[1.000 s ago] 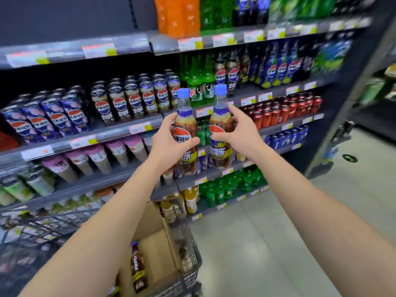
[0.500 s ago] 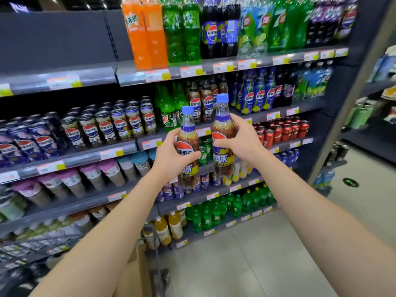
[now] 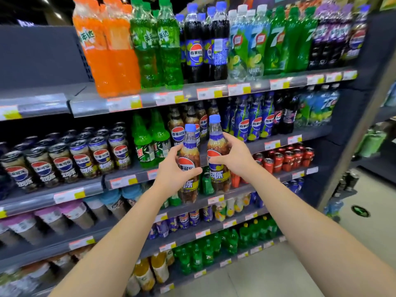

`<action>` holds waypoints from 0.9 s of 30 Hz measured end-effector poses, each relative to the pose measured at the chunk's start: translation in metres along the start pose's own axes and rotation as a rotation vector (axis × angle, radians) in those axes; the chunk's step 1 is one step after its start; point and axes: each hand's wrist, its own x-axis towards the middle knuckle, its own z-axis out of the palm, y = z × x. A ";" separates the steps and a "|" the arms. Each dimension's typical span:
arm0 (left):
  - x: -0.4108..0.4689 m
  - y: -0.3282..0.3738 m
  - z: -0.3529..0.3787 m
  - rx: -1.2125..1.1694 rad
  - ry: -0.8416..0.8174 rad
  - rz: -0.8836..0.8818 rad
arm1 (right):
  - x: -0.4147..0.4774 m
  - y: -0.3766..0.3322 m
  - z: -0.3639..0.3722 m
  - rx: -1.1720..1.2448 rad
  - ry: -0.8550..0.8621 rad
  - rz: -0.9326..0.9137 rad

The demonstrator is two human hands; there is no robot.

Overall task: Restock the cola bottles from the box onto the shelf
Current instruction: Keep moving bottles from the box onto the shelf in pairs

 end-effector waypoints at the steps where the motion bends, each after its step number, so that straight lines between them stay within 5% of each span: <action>1: 0.008 -0.001 0.005 0.012 0.007 -0.006 | 0.011 0.006 -0.002 0.005 -0.002 0.003; 27: 0.118 -0.015 0.079 0.030 0.268 -0.169 | 0.243 0.087 -0.001 0.152 -0.126 -0.151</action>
